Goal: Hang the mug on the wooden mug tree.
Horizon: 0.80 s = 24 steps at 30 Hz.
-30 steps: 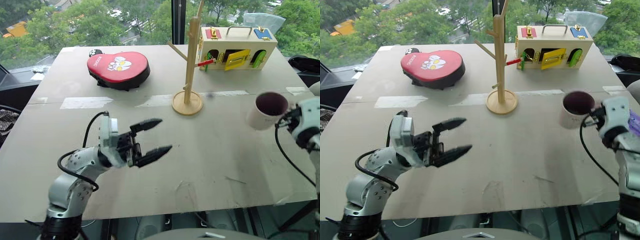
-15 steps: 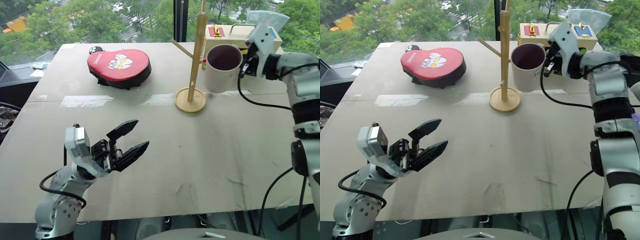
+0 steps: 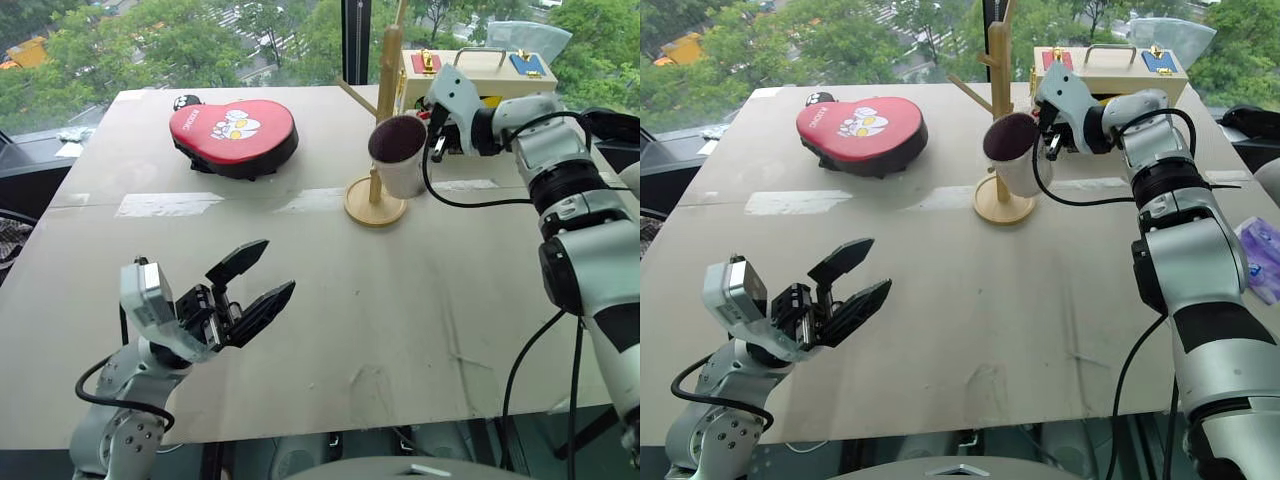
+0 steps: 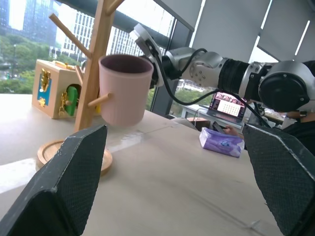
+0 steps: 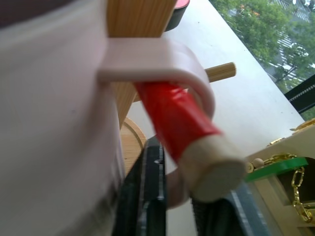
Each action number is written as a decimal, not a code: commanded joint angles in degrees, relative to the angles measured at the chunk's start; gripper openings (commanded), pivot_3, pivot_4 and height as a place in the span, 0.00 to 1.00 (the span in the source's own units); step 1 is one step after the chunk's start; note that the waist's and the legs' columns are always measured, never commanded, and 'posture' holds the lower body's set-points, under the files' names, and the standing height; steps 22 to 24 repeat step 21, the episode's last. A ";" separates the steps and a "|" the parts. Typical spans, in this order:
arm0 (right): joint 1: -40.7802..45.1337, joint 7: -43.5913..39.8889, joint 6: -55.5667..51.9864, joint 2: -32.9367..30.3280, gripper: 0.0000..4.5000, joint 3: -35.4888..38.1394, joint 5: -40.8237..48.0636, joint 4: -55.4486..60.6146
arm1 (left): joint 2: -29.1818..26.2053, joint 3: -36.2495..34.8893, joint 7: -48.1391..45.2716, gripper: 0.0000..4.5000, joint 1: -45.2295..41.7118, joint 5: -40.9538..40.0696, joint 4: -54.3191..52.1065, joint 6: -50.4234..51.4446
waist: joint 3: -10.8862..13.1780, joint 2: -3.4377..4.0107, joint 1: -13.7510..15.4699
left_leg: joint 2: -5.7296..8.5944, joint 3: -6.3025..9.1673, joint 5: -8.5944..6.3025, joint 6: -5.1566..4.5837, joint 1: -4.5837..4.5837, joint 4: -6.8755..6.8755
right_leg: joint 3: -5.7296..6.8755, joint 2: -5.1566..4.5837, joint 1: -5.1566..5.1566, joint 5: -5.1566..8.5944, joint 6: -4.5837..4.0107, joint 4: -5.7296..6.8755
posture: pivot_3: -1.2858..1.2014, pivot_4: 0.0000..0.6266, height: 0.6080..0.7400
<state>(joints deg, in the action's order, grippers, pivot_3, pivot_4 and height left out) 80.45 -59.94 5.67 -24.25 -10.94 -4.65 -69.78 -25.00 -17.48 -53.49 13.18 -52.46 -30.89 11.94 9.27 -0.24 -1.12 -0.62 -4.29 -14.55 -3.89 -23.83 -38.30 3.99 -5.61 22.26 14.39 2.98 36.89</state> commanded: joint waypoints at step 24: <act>-79.45 5.65 -28.89 -17.82 0.72 33.34 25.91 86.33 | -5.97 -0.08 6.83 1.00 5.76 13.75 2.90 0.94 | -0.01 0.11 0.96 | -0.04 0.10 -0.03 -0.01 0.01 0.07 | 0.11 -0.40 -0.16 0.01 0.03 -0.11 | 0.52 0.24 0.93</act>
